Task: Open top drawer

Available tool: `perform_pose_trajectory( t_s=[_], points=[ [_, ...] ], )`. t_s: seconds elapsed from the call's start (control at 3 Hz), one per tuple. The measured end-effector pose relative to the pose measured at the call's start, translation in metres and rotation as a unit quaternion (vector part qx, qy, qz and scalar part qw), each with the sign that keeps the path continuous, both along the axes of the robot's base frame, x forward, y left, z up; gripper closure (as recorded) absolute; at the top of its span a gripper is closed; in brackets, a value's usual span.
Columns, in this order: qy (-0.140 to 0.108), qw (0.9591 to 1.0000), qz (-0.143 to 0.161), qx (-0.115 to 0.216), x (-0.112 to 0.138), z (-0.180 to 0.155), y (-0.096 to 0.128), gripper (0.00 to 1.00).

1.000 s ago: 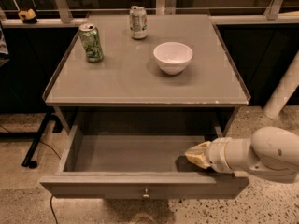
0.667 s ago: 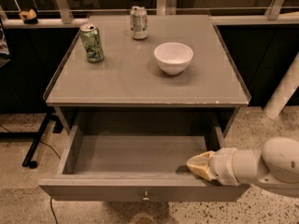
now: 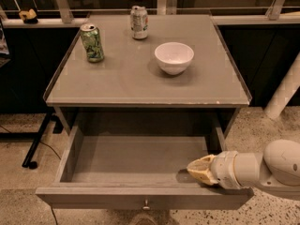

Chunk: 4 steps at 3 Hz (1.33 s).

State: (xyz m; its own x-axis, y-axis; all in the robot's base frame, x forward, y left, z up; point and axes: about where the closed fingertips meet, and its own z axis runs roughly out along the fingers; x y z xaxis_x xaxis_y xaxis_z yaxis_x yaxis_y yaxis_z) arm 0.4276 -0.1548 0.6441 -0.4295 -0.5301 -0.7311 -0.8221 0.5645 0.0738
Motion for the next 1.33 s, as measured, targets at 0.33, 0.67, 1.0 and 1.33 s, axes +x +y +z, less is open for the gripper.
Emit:
perform_pose_trajectory(
  t_s=[0.33, 0.67, 1.0, 1.33],
  points=[
    [-0.012, 0.9999, 0.006, 0.003, 0.009, 0.007, 0.008, 1.0],
    [-0.046, 0.9989, 0.0, 0.006, 0.023, 0.036, 0.016, 0.81],
    [-0.071, 0.9975, -0.006, 0.008, 0.03, 0.06, 0.019, 0.58],
    [-0.071, 0.9974, -0.006, 0.008, 0.03, 0.06, 0.019, 0.35]
  ],
)
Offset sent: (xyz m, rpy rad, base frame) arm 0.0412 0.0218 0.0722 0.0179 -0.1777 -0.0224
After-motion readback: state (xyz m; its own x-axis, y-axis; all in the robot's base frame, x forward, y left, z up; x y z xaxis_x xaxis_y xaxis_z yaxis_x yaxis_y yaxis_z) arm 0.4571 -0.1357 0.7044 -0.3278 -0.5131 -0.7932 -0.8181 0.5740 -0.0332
